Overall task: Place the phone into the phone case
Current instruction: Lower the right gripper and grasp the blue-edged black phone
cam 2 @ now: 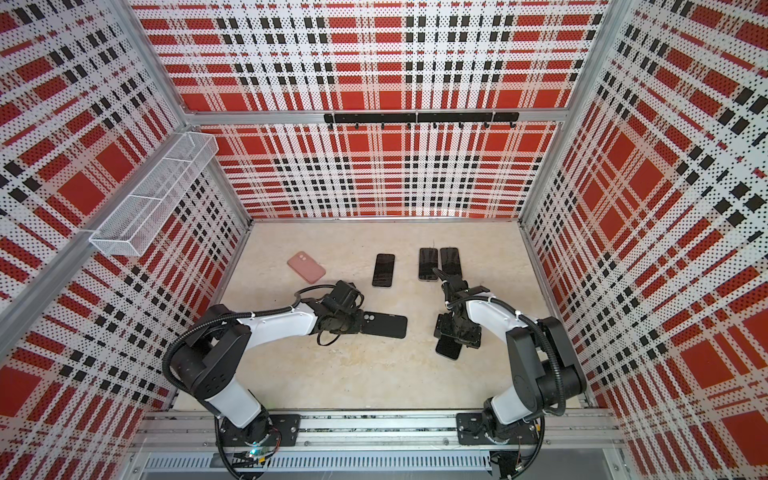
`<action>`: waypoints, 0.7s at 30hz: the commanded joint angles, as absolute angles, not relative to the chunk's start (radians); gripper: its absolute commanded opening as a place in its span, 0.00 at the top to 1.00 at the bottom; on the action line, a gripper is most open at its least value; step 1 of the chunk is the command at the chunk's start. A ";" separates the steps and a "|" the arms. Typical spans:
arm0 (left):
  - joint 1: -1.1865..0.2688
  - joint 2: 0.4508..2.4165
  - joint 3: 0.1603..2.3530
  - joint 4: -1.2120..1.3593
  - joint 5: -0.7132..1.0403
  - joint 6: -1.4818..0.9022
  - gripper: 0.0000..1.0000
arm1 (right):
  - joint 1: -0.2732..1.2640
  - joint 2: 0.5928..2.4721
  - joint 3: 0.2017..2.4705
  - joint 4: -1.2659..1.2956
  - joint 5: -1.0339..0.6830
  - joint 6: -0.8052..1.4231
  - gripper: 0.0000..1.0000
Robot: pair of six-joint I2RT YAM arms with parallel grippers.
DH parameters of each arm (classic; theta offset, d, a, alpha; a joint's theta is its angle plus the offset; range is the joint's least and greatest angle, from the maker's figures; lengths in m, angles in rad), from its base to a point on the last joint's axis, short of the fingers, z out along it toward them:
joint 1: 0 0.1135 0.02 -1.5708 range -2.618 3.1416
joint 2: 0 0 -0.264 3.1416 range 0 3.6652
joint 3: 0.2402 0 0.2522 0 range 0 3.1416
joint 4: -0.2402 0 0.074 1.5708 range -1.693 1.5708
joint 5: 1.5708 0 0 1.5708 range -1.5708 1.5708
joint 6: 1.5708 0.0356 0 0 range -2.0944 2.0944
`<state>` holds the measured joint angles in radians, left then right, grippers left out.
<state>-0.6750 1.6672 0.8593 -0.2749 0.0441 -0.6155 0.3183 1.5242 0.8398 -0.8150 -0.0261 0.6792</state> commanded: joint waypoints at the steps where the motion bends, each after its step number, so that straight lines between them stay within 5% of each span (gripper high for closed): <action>1: -0.684 1.623 0.836 -0.282 0.036 -0.637 0.88 | 0.319 1.522 0.859 -0.809 -0.023 0.719 0.11; 12: -0.677 1.607 0.860 -0.290 0.036 -0.618 0.66 | 0.324 1.594 0.866 -0.806 -0.004 0.733 0.07; 21: -0.621 1.539 0.892 -0.333 0.053 -0.576 0.62 | 0.332 1.635 0.823 -0.767 -0.011 0.743 0.12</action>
